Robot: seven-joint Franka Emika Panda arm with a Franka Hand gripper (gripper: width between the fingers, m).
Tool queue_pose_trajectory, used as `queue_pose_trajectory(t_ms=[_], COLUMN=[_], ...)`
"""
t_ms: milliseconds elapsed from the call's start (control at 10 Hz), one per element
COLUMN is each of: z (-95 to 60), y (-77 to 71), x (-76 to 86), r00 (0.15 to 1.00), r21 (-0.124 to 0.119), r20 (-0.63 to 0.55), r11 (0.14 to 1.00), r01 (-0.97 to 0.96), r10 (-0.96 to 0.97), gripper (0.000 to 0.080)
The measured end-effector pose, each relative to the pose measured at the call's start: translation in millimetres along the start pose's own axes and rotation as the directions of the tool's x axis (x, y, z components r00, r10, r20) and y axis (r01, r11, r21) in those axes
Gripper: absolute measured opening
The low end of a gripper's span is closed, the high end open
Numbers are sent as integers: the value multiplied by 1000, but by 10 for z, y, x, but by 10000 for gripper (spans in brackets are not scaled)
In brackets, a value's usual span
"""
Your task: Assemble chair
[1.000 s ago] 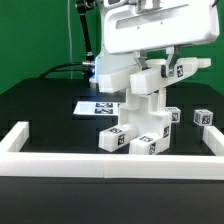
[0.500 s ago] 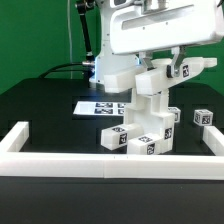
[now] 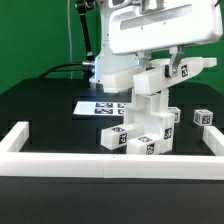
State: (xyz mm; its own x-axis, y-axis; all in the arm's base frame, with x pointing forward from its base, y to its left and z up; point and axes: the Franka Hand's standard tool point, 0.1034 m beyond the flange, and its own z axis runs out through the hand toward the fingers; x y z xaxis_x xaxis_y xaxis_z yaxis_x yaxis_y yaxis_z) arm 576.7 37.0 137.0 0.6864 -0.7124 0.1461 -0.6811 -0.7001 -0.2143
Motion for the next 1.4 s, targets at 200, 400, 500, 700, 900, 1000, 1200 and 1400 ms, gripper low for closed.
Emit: queue_pose_trajectory(t_ms=[200, 400, 500, 700, 900, 1000, 1200, 1400], z=[-2, -5, -3, -7, -71, -104, -63, -51], y=[-9, 9, 13, 2, -8, -13, -9, -32], x=[-4, -6, -9, -17, 7, 25, -1, -32], r00=[992, 985, 985, 985, 986, 985, 985, 987], r21=[5, 1, -1, -5, -5, -1, -5, 0], r20=[3, 11, 13, 21, 33, 32, 31, 24], r11=[992, 985, 985, 985, 986, 986, 986, 988], r01=[-126, -173, -173, -172, -165, -167, -167, -156], r10=[126, 173, 173, 172, 165, 167, 167, 156], gripper=[291, 291, 291, 291, 291, 291, 291, 291])
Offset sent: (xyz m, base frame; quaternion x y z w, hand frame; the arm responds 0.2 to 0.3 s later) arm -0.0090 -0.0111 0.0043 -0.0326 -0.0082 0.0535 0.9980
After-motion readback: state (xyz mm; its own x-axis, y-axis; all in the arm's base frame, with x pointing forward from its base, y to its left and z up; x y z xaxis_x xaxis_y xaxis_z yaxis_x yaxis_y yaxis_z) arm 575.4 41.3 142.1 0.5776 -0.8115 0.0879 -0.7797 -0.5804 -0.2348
